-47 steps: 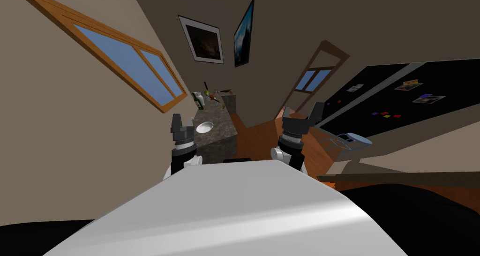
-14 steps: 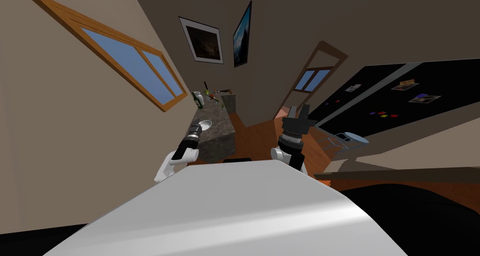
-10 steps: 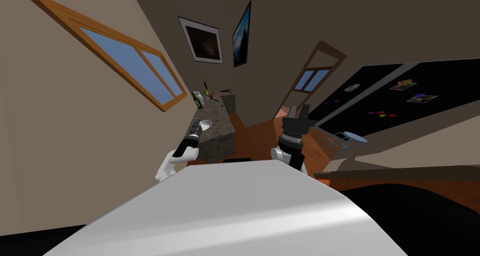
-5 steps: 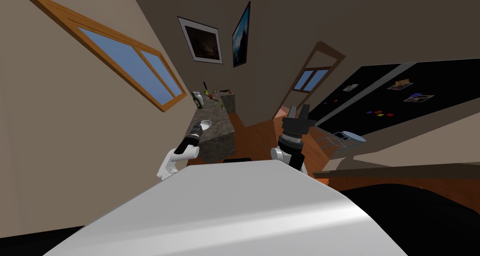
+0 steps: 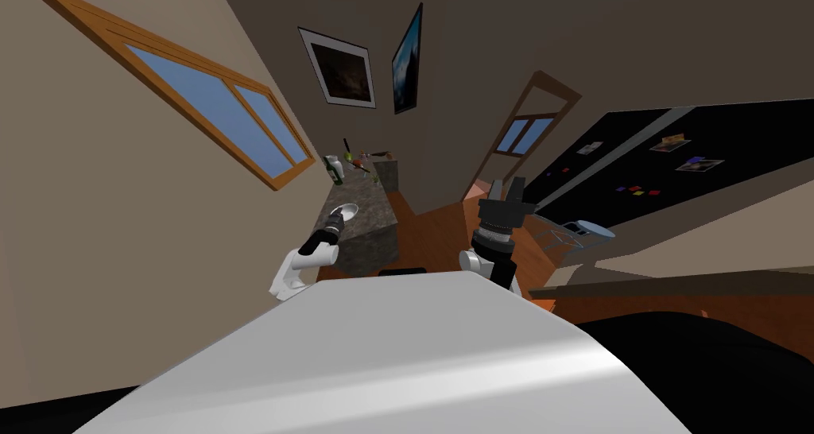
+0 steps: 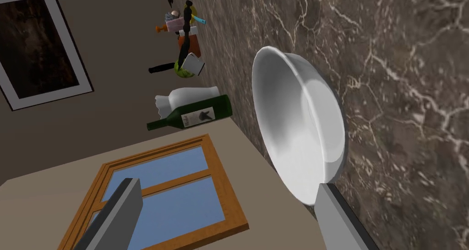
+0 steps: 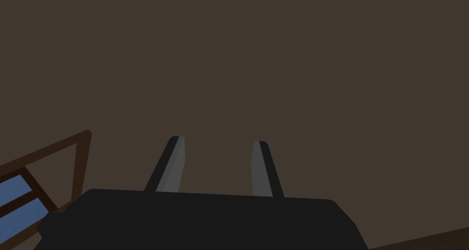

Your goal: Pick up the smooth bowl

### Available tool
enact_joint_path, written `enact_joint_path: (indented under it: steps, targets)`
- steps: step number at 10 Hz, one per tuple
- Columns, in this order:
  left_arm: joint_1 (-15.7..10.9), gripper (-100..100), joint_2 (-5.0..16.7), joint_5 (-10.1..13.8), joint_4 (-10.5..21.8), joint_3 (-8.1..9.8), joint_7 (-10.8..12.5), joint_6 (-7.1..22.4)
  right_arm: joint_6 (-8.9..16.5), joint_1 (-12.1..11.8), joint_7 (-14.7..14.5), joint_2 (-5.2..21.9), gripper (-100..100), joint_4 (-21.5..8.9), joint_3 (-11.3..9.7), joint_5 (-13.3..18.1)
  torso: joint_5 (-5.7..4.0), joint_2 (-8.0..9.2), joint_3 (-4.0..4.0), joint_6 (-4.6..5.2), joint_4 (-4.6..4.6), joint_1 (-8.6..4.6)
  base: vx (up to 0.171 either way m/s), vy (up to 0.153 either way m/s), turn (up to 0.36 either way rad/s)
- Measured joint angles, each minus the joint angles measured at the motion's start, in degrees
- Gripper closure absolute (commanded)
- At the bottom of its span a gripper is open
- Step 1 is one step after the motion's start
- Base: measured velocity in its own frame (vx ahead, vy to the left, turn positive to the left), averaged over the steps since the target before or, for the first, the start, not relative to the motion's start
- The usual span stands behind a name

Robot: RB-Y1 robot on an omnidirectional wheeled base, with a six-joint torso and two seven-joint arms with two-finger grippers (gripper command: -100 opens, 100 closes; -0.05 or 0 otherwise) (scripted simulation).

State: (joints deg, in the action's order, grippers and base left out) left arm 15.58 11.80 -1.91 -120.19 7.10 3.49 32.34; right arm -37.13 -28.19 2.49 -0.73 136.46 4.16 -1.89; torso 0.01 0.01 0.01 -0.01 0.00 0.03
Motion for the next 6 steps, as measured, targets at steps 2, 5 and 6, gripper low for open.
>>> enact_joint_path:
  steps: [2, 5, 6]
  targets:
    - [-1.29, -100, 0.1, 0.29, 0.59, 0.37, 0.33, 3.25, 0.0, 0.0, 0.0, 0.0, 0, 0.0, 0.0, 0.0, 0.01, 0.0, 0.0, 0.0, 0.0, 0.05, -0.006, 0.015, -0.01]
    - [-2.48, -100, 0.22, 0.68, 1.2, 0.8, 0.69, 7.6, 0.0, 0.0, 0.0, 0.0, 0, 0.0, 0.0, 0.0, 0.01, 0.01, 0.0, 0.0, 0.0, 0.05, -0.005, 0.017, -0.029]
    - [-2.56, -100, 0.1, 0.6, 1.21, 0.78, 0.73, 8.59, 0.0, 0.0, 0.0, 0.0, 0, 0.0, 0.0, 0.0, 0.01, 0.0, 0.0, -0.01, 0.0, 0.02, -0.004, 0.023, -0.062]
